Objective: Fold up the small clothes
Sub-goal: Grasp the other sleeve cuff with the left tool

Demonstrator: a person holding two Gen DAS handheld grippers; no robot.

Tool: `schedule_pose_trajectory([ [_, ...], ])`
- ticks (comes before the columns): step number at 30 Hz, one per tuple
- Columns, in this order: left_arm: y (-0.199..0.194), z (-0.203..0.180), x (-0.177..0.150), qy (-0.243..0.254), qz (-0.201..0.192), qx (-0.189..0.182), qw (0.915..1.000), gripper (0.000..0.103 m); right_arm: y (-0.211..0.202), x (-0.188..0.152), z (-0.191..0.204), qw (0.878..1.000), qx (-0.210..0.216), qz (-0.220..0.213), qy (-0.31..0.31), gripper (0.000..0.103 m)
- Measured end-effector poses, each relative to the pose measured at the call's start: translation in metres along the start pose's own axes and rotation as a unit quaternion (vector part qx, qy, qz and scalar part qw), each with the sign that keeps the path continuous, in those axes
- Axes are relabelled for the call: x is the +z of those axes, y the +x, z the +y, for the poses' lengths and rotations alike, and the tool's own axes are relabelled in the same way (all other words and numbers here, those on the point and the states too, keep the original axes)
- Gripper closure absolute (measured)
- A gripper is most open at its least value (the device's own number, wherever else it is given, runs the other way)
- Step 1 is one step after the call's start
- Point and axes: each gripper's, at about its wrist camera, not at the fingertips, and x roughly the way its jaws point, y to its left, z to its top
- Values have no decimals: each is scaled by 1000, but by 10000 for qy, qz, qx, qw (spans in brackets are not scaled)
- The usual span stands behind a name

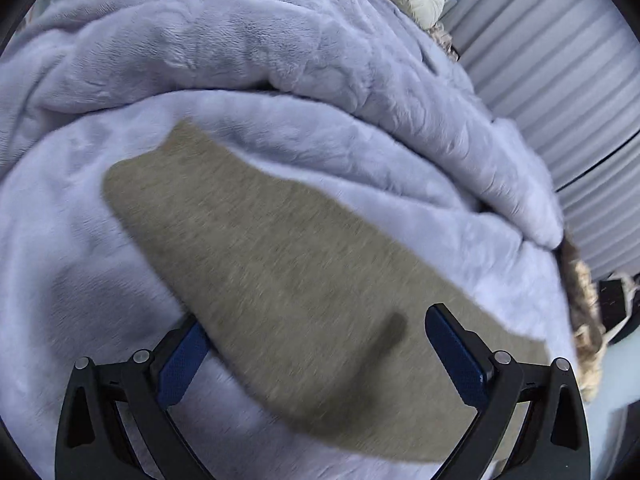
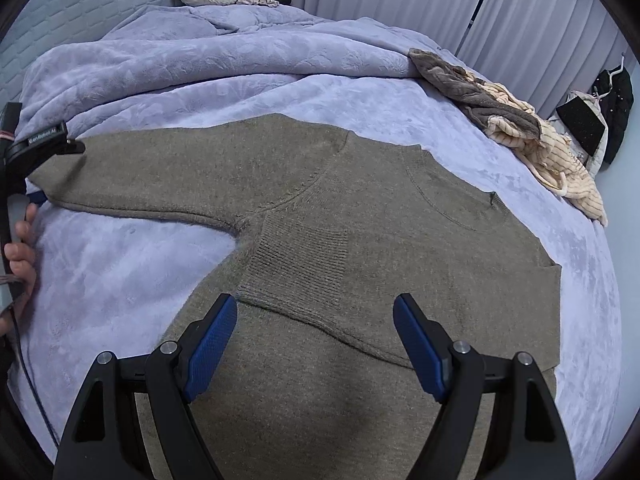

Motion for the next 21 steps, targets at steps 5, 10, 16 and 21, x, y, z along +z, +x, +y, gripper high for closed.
schedule_pose_trajectory([
  [5,8,9,14,-274,-56,-389,9989,90,10,0,9,9998,-46,132,-123,20],
  [10,-12,13,13,-321,-344,-664,9967,91,20,8,10,9998,-60,180,-105,20],
  [16,-48,-15,1,151,-772,-498,9957,92,39,41,17,9998,-9,60,-198,20],
  [21,-58,-25,2,602,-834,-124,9946,92,87,91,23,9990,-295,274,-189,20],
])
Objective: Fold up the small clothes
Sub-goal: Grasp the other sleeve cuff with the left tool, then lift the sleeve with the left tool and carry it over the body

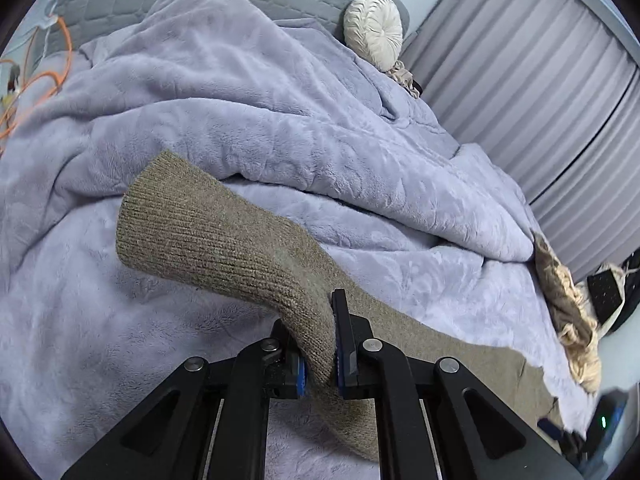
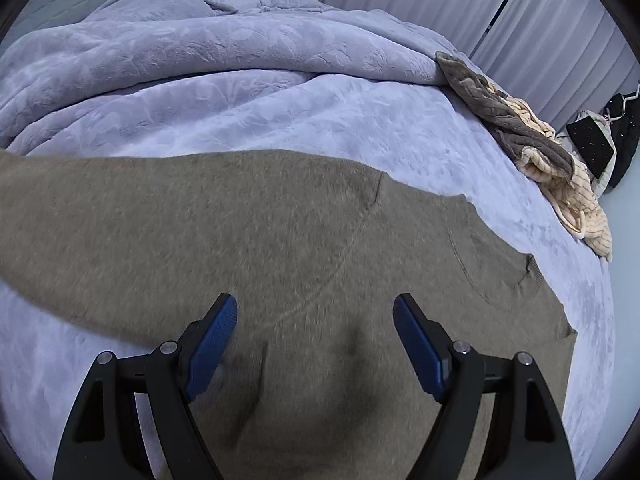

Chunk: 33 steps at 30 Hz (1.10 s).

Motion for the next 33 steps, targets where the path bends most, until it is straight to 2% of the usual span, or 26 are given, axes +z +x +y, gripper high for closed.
schedule_pose_trajectory([
  [2,-5,-2,1,82,-24,12,10000,92,23,14,4,9995,-95,283,87,20],
  [4,-13,-5,2,171,-89,19,9998,92,45,21,10,9973,99,701,174,20],
  [6,-19,-12,2,277,-113,50,9995,92,54,26,10,9956,248,831,361,20],
  [7,-21,-17,1,345,-138,94,9993,92,53,28,7,9953,302,820,428,20],
  [9,-28,-27,-2,557,-184,169,9981,92,39,28,-6,9929,666,696,698,20],
  [11,-32,-42,-7,777,-171,227,9966,92,25,22,-18,9916,768,576,871,20],
  [15,-31,-78,-22,1072,7,198,9940,92,-3,-2,-48,9916,711,328,1027,20],
  [18,-31,-108,-38,1322,153,173,9910,92,-17,-22,-69,9943,435,204,953,20],
  [20,-31,-128,-49,1494,234,188,9883,92,-23,-37,-84,9954,227,233,906,20],
  [23,-32,-152,-64,1716,297,250,9844,92,-26,-57,-106,9951,152,301,929,20],
  [27,-35,-179,-86,1936,363,297,9800,92,-31,-85,-126,9919,298,368,1179,20],
  [33,-35,-209,-111,2146,515,316,9748,92,-38,-104,-138,9900,449,274,1309,20],
])
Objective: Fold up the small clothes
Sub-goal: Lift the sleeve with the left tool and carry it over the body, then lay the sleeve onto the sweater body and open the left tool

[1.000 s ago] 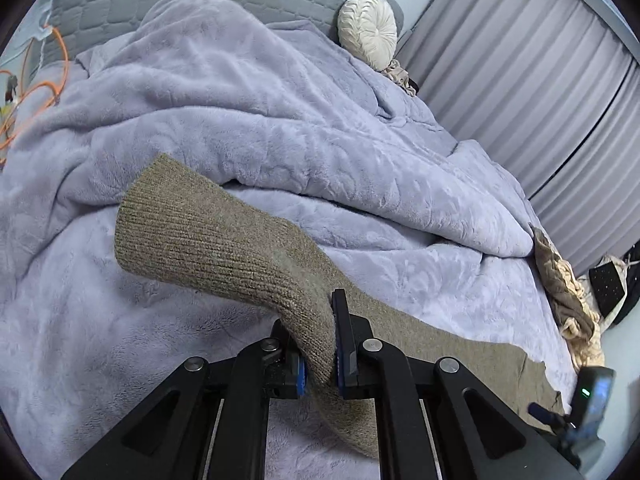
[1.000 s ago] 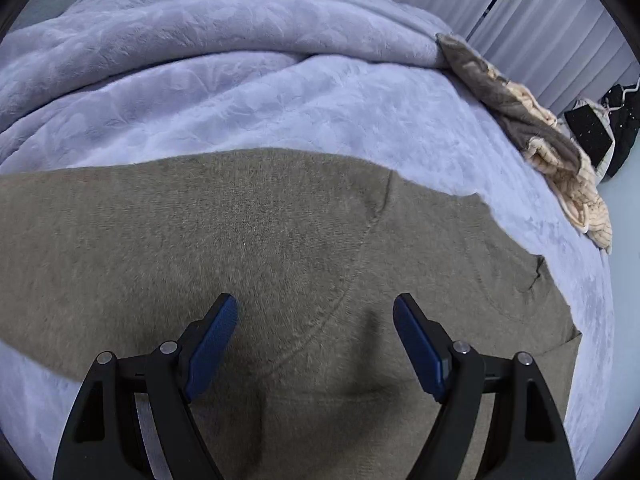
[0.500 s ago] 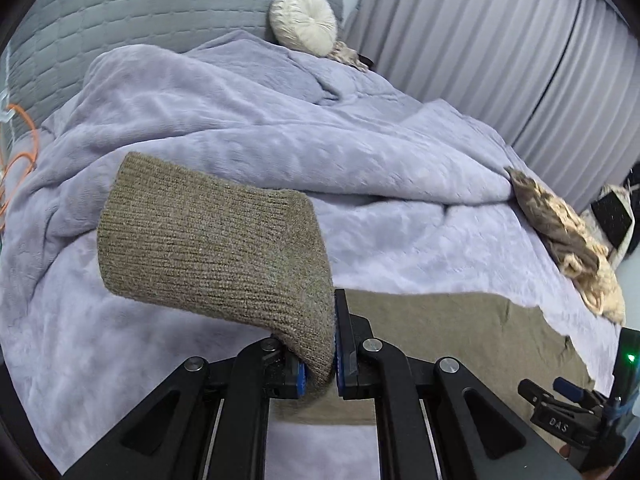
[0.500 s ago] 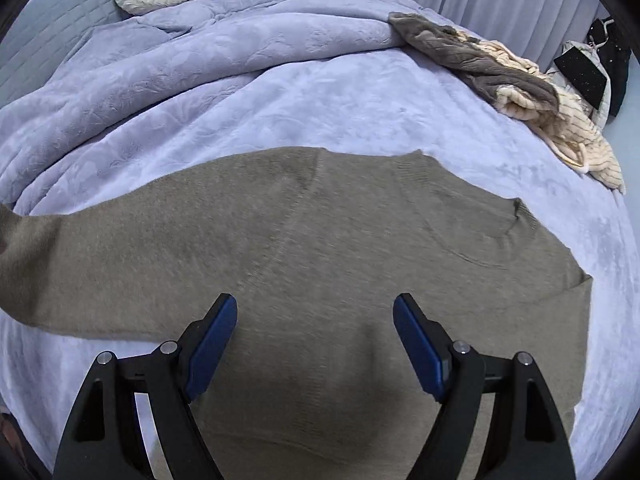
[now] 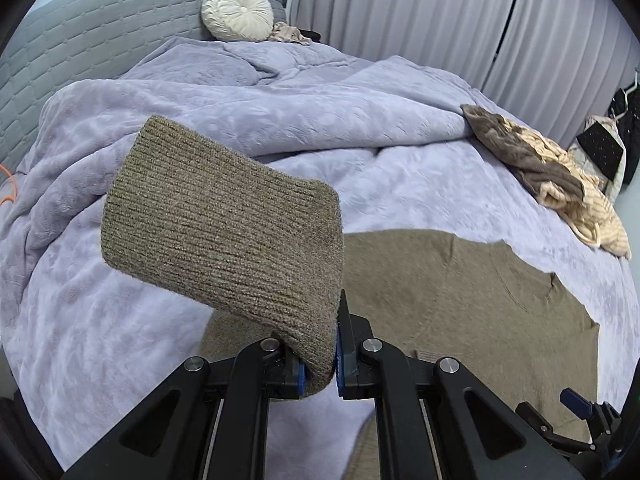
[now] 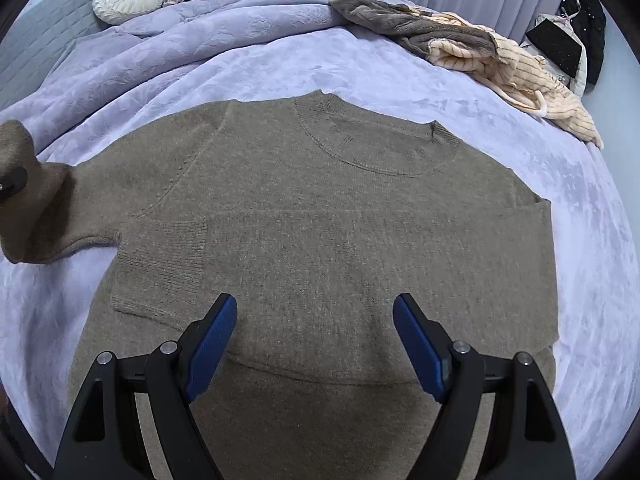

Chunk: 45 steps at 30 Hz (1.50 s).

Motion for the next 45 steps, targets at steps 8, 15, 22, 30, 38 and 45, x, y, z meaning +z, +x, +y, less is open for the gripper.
schedule_pose_trajectory([
  [8,-2,-42,-11,359,71,58,9993,92,-7,0,-18,9998,77,-180,96,20],
  [15,-1,-76,-23,645,137,149,9977,92,-5,-2,-43,9995,36,-200,260,20],
  [22,3,-132,-42,1074,238,68,9939,92,-3,-8,-72,9994,-25,-132,332,20],
  [30,-2,-188,-60,1437,325,-64,9891,92,-8,-16,-111,9989,-130,-164,411,20],
  [38,-13,-235,-77,1936,247,-159,9806,92,-5,-27,-147,9978,-61,-148,648,20],
  [45,-16,-269,-99,2250,345,-255,9734,92,-6,-34,-171,9968,-45,-203,774,20],
])
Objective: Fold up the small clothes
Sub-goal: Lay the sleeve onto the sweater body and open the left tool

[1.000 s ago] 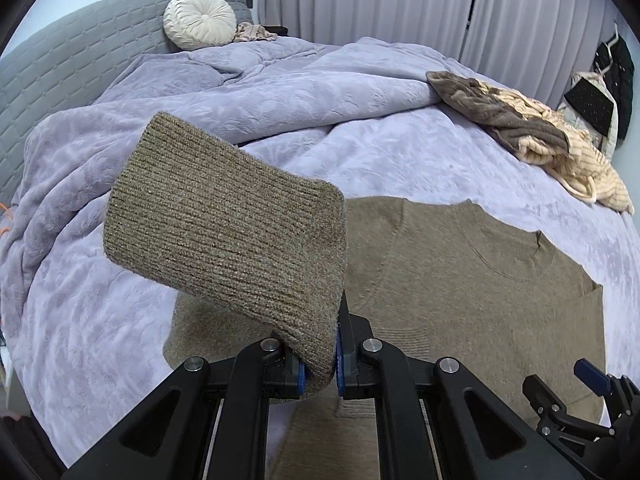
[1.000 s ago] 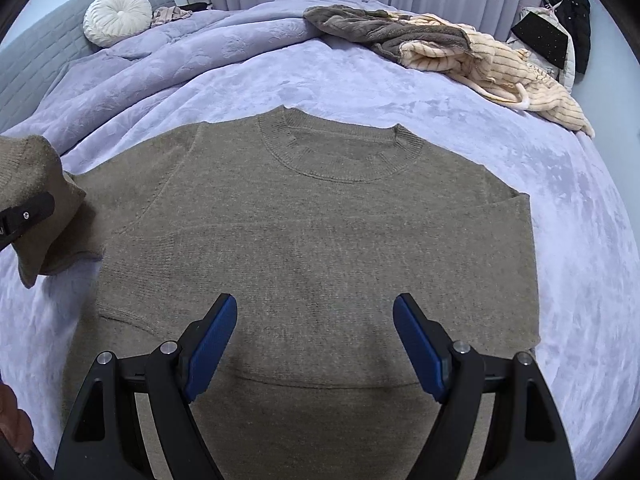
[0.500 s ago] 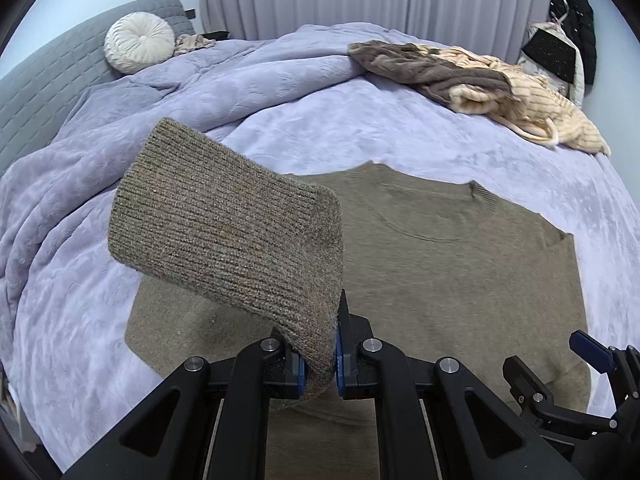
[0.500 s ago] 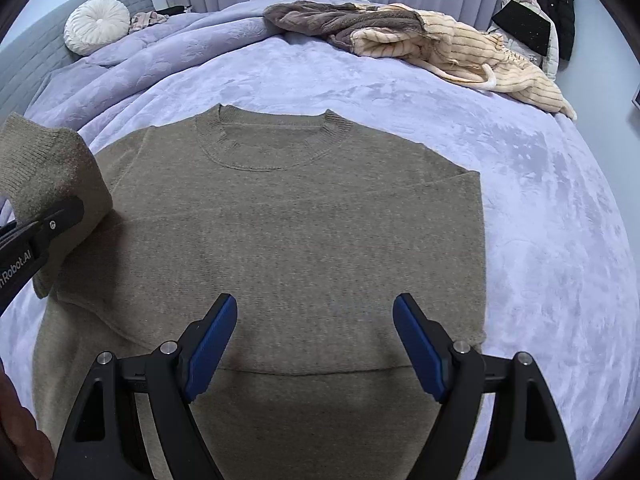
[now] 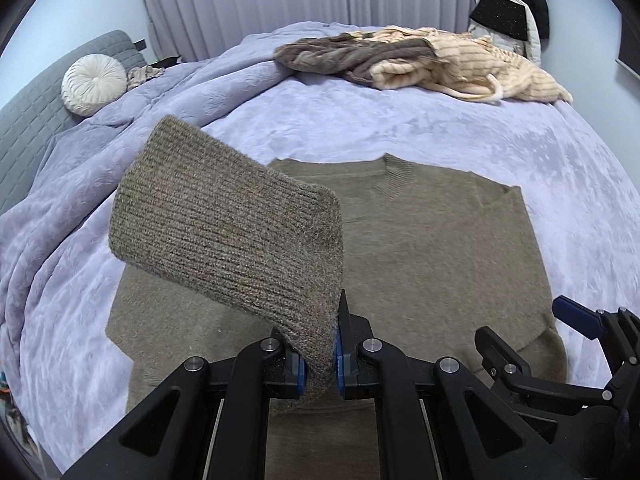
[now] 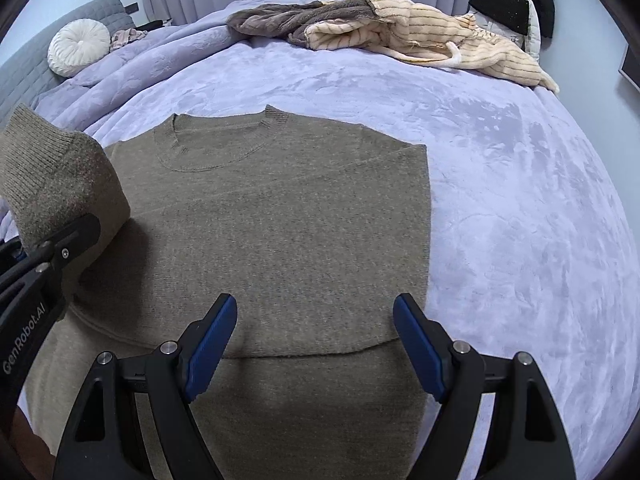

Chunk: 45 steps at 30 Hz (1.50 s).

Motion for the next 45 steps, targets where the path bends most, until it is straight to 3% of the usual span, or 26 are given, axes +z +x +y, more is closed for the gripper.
schedule_pose_trajectory([
  [10,1,-44,8,281,-26,-191,9994,92,2,-2,-28,9998,-9,-52,180,20],
  [15,23,-60,8,328,156,-152,9992,92,4,-5,-42,9996,-49,-59,281,20],
  [19,37,-71,4,324,271,-156,9990,92,10,-9,-49,9995,-144,-16,264,20],
  [22,31,-75,1,299,202,-361,9987,92,11,-13,-59,9991,-118,1,402,20],
  [27,16,-91,-11,792,42,-480,9957,92,10,-18,-71,9989,-229,-44,410,20],
  [32,27,-89,-20,754,302,-581,9950,92,10,-20,-79,9987,-208,-48,458,20],
  [37,31,-99,-26,940,265,-482,9941,91,8,-19,-84,9983,-231,-90,527,20],
  [40,37,-97,-29,833,399,-525,9943,64,4,-19,-88,9980,-315,-128,530,21],
  [42,34,-91,-30,748,308,-433,9958,26,3,-19,-93,9977,-316,-129,587,21],
  [43,32,-87,-30,712,263,-493,9959,20,3,-20,-97,9975,-275,-117,645,21],
  [45,25,-78,-33,628,240,-844,9942,18,2,-20,-101,9970,-261,-115,720,20],
])
